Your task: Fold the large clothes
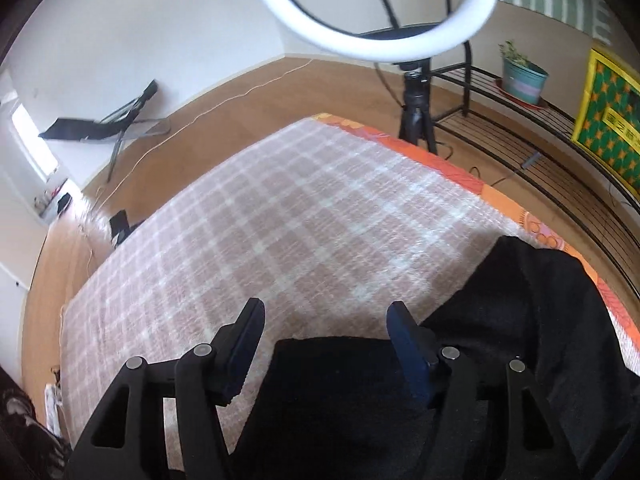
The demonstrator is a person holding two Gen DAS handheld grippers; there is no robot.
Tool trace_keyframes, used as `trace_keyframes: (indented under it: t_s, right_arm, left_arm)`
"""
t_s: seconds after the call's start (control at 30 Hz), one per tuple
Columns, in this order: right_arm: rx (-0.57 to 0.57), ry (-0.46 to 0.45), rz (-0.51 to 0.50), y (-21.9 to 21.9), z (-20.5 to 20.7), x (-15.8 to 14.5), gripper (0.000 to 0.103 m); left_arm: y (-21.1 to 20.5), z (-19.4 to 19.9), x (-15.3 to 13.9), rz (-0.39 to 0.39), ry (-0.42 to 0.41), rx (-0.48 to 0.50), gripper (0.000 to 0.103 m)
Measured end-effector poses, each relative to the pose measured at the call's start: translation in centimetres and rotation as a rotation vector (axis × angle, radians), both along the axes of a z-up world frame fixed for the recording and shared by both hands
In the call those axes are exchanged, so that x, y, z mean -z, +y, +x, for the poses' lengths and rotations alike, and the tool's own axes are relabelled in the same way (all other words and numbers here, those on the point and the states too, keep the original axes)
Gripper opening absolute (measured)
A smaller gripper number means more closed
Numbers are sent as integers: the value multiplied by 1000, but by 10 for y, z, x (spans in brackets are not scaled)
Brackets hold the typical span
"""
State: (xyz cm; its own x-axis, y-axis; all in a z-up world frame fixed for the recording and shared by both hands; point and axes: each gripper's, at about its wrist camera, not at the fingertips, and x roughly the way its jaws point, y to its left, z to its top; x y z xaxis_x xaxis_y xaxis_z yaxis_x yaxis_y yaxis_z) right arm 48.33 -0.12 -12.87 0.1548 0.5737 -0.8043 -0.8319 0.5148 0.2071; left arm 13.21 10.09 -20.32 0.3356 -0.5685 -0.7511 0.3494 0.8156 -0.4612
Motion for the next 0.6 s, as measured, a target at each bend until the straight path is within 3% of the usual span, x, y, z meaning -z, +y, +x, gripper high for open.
trace_keyframes:
  t_s: [0.1,0.13,0.17,0.2,0.3,0.47,0.6]
  right_arm:
    - [-72,-43,-100,14,-14,11,65]
    - [-91,-55,-132,18,-17,17,61]
    - [-112,-67,-161,21,-22,23,54]
    - [-127,-72,-193,24,-25,29,33]
    - [-123,-114,-189,22,-31,30,8]
    - [43,-105,-21,1,-8,3,5]
    - [87,-86,-74,6,-2,14,9]
  left_arm:
    - [2,0,-1,11,-11,8,19]
    - [0,0,-1,11,-12,8,19]
    - [1,0,0,10,-11,8,19]
    - [1,0,0,7,-9,6,19]
    - [-3,-1,2,4,-10,4,19]
    - [-4,-5,1,15,-21,12,19]
    - [1,-9,-2,12,4,2,19]
